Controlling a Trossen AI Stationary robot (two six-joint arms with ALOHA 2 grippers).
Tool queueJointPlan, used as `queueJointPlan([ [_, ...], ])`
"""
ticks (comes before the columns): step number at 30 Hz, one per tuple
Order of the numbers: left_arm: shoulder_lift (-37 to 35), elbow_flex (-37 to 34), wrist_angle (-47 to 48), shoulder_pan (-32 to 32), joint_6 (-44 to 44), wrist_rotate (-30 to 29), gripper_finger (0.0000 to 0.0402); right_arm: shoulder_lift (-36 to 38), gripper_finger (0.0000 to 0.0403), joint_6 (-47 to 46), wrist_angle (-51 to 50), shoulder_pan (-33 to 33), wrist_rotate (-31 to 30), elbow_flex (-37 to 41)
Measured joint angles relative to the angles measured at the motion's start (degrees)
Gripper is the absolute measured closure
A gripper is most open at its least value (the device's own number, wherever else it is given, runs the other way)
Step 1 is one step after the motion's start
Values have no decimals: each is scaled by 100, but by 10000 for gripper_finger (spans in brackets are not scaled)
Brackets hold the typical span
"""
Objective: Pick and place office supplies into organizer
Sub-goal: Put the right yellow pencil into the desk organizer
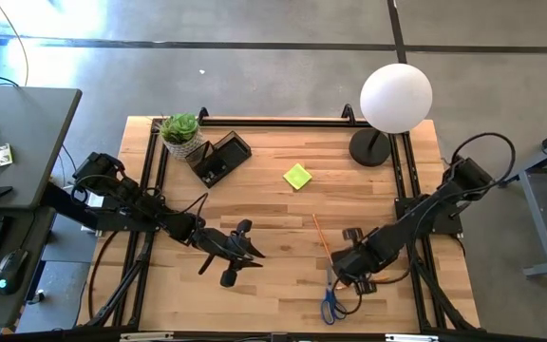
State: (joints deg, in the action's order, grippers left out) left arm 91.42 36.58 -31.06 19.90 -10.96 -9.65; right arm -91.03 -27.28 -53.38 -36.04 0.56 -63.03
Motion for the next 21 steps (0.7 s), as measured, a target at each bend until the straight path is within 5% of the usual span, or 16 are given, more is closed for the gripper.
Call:
queueJointPlan([
  [9, -2, -2, 91, 0, -87, 0, 300, -470, 313, -1197, 1466, -715, 469, 201],
  [21, -2, -2, 39, 0, -90, 0, 300, -1022, 356, -1730, 1192, -926, 398, 178],
])
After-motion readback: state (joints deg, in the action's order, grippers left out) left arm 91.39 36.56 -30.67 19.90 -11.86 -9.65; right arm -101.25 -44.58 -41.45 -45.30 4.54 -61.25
